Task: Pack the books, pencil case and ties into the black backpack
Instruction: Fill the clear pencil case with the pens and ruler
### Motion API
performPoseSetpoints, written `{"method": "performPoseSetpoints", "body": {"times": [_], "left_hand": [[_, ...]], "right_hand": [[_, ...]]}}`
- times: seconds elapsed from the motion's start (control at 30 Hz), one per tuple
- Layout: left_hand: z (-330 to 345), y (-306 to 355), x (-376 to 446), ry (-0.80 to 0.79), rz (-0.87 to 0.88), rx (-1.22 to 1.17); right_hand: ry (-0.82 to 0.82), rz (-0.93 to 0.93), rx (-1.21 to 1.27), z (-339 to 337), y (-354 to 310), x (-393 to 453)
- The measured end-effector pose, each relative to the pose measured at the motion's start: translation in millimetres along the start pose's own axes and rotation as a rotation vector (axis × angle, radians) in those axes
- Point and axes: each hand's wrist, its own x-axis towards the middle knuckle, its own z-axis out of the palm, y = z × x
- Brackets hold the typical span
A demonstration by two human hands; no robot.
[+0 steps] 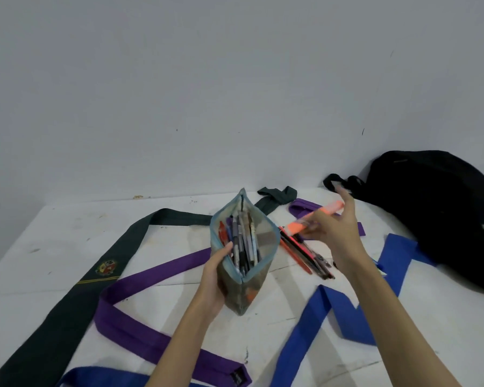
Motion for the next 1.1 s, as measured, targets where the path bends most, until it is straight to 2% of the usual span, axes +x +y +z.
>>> {"method": "performPoseSetpoints", "body": {"times": [0.1, 0.23, 0.3, 0.37, 0.43, 0.53, 0.6, 0.67, 0.77, 0.83, 1.0, 1.1], "left_hand": [[30, -22, 2, 0.018, -0.009, 0.055], [62, -47, 7, 0.022, 0.042, 0.115], [75, -56, 7, 0.005, 0.069, 0.050], [83, -62, 7, 0.000, 0.079, -0.035], [91, -68, 9, 0.016, 0.105, -0.064], [97, -71, 12, 0.056, 0.153, -0.069], [92, -70, 12, 0.104, 0.185, -0.051], [83, -66, 8, 0.093, 0.196, -0.091], [71, -65, 1, 0.101, 0.192, -0.193], [68, -65, 0, 0.149, 0.235, -0.197], [74, -70, 1, 0.214, 0.278, -0.068], [76, -71, 3, 0.195, 0.302, 0.007]], "right_hand": [[-0.098, -0.102, -0.089, -2, -22, 1], [-0.306, -0.224, -0.598, -10, -22, 3], [-0.481, -0.228, -0.867, -17, -17, 4], [-0.574, -0.275, -1.064, -23, -12, 6], [-0.552, -0.385, -1.052, -32, -7, 12], [-0.398, -0.535, -0.739, -49, -2, 27], [-0.271, -0.533, -0.544, -63, 7, 39], [-0.219, -0.418, -0.511, -74, 19, 51], [-0.377, -0.233, -0.722, -81, 40, 57], [-0.447, -0.220, -0.871, -80, 52, 56], [-0.482, -0.216, -1.234, -69, 70, 54], [-0.498, -0.199, -1.280, -66, 75, 56]]}}
